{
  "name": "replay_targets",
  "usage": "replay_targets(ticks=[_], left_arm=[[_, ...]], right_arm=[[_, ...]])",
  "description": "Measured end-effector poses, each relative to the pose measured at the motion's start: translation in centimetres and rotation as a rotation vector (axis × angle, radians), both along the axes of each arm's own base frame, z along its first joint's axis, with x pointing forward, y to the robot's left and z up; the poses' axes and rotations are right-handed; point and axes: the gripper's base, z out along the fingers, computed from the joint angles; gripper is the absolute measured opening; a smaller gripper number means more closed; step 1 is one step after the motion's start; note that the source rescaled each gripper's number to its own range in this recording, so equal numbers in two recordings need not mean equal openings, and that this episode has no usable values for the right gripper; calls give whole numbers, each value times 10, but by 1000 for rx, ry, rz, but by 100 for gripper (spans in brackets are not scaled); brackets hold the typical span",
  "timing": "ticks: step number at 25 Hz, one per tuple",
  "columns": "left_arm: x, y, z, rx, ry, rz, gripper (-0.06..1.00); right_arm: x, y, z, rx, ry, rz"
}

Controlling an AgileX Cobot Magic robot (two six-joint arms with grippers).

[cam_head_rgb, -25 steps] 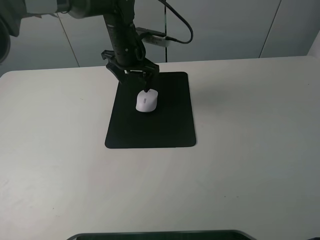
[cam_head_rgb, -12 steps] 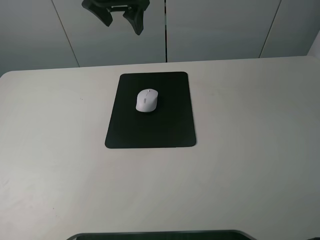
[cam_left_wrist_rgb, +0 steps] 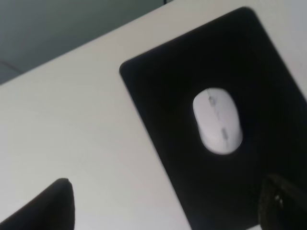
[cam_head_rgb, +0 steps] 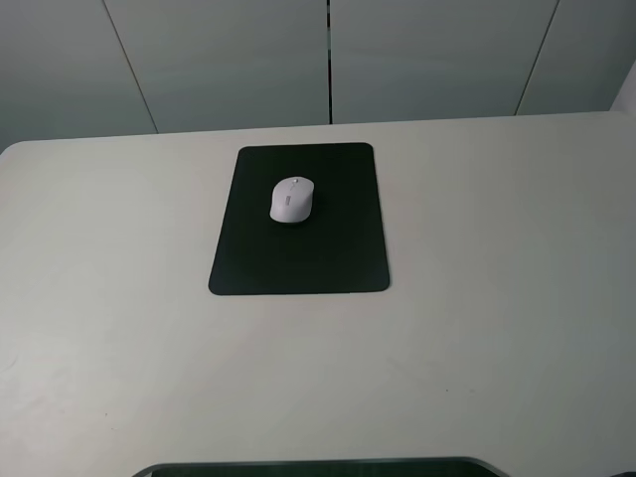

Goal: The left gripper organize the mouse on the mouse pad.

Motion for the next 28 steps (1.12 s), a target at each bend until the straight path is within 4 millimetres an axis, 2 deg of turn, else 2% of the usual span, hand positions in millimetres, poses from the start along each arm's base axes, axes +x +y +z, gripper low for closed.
replay_targets(ticks=[7, 12, 20, 28], left_arm=[[-57, 48, 9, -33, -3, 100, 98], [-102, 85, 3, -54, -8, 177, 98], [-179, 136, -26, -111, -18, 305, 98], [-255, 168, -61, -205, -133, 497, 99]], right_arm=[[0, 0, 0, 0, 0, 0], [0, 0, 0, 0, 0, 0], [0, 0, 0, 0, 0, 0], [0, 0, 0, 0, 0, 0]])
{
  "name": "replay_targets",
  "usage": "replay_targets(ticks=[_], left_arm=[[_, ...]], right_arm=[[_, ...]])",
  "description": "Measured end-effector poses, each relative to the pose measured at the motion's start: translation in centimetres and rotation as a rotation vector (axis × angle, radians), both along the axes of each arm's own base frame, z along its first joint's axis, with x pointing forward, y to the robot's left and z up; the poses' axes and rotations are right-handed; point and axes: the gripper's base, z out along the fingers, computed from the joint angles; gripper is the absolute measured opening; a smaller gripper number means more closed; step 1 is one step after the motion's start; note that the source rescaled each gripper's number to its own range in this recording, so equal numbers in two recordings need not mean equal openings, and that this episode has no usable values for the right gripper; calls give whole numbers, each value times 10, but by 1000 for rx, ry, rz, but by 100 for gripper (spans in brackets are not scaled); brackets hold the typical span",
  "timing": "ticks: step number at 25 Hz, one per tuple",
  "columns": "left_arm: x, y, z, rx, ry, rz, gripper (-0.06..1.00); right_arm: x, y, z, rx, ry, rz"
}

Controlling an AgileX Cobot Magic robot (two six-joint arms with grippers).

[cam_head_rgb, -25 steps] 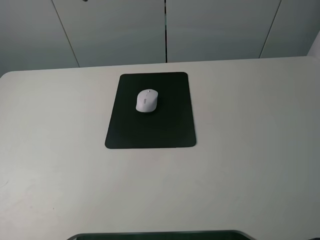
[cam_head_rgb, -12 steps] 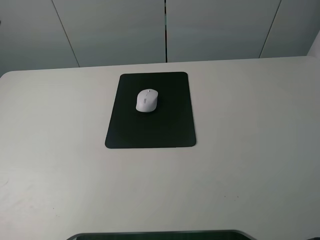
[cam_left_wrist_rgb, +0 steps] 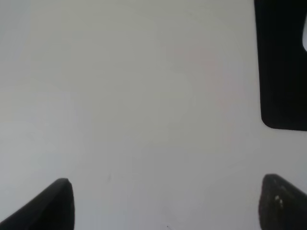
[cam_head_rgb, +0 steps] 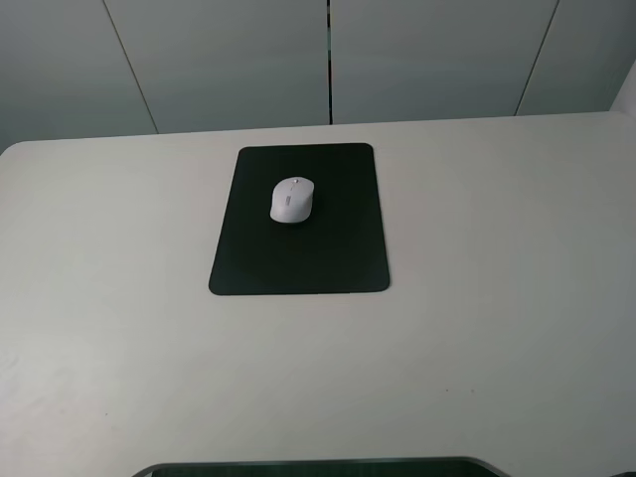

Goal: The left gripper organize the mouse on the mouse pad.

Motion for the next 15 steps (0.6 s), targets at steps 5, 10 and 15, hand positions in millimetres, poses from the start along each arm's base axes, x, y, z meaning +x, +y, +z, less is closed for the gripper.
replay_targets(ticks=[5, 10, 15], left_arm=[[-38, 3, -15, 6, -121, 49, 99], [-59, 1, -23, 47, -202, 76, 99], [-74, -1, -39, 70, -259, 81, 99]], right_arm=[[0, 0, 0, 0, 0, 0], [0, 0, 0, 0, 0, 0], [0, 0, 0, 0, 0, 0]])
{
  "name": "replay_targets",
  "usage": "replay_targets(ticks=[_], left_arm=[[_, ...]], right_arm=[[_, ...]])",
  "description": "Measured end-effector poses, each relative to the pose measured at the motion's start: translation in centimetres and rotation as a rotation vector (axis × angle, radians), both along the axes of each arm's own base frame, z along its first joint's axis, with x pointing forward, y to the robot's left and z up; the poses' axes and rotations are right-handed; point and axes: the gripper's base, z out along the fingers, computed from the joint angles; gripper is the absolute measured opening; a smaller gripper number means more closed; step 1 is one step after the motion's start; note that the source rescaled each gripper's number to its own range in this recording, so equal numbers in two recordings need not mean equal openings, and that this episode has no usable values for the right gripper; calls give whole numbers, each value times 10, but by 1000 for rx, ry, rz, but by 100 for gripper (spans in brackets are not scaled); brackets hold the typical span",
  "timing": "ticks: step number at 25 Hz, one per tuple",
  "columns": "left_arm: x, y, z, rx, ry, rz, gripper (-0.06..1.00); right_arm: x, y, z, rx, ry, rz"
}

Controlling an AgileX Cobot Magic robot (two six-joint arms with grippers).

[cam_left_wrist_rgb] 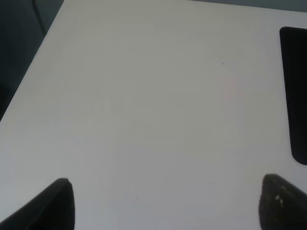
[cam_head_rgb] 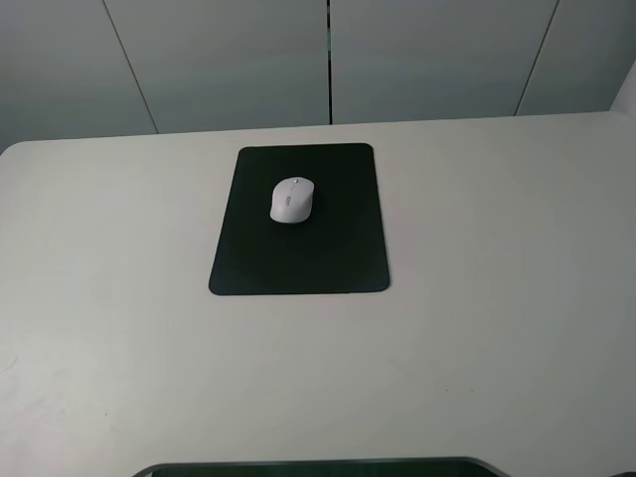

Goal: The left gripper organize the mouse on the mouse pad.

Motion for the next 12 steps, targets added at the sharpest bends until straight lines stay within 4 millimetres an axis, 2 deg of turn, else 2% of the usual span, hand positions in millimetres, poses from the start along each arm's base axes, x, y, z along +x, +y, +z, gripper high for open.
replay_targets(ticks=[4, 12], left_arm=[[0, 0, -18, 12, 23, -10, 99], [2, 1, -20, 69, 12, -33, 99]], right_arm=[[0, 0, 0, 0, 0, 0], [0, 0, 0, 0, 0, 0]])
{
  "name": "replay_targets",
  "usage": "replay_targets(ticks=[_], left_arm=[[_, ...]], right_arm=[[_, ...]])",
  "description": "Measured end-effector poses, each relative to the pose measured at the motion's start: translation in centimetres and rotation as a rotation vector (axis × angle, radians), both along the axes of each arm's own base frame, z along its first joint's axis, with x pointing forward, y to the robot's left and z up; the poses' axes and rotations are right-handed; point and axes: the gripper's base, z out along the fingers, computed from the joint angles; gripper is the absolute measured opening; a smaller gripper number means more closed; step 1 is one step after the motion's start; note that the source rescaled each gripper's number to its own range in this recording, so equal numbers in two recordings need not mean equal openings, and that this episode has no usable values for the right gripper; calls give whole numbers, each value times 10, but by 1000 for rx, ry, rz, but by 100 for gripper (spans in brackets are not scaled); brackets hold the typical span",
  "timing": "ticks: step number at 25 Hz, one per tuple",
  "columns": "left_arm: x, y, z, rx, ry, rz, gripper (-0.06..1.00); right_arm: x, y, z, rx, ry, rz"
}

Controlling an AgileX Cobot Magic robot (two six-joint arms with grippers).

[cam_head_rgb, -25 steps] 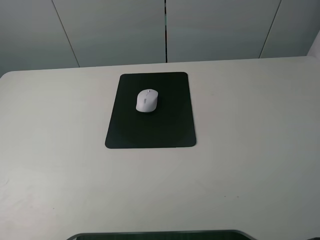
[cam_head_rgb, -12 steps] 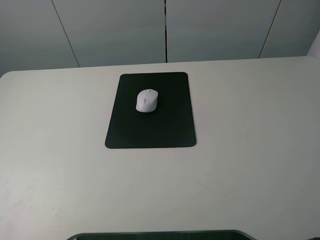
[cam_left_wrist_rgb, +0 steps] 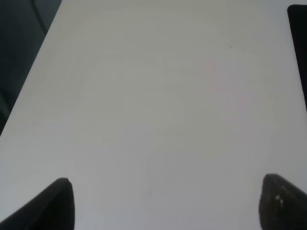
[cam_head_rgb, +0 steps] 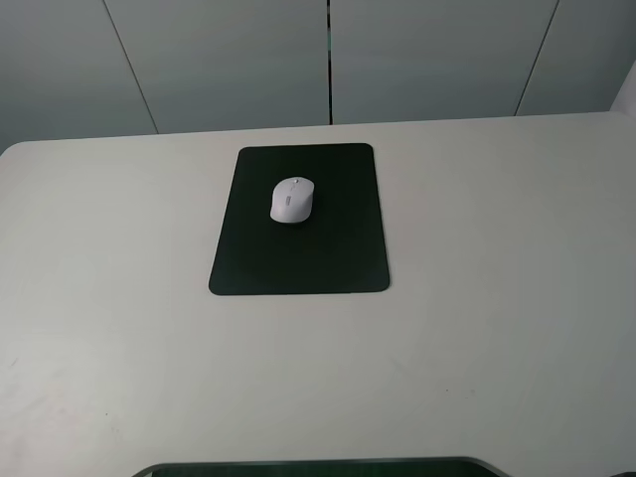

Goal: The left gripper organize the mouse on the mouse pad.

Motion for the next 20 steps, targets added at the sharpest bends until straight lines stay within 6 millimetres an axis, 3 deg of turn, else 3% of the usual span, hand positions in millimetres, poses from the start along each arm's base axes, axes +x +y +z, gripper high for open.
replay_targets(ticks=[5, 20], left_arm=[[10, -2, -3, -15, -57, -27, 99], [11, -4, -4, -30, -70, -32, 99]], right_arm=[[0, 0, 0, 0, 0, 0], [0, 0, 0, 0, 0, 0]])
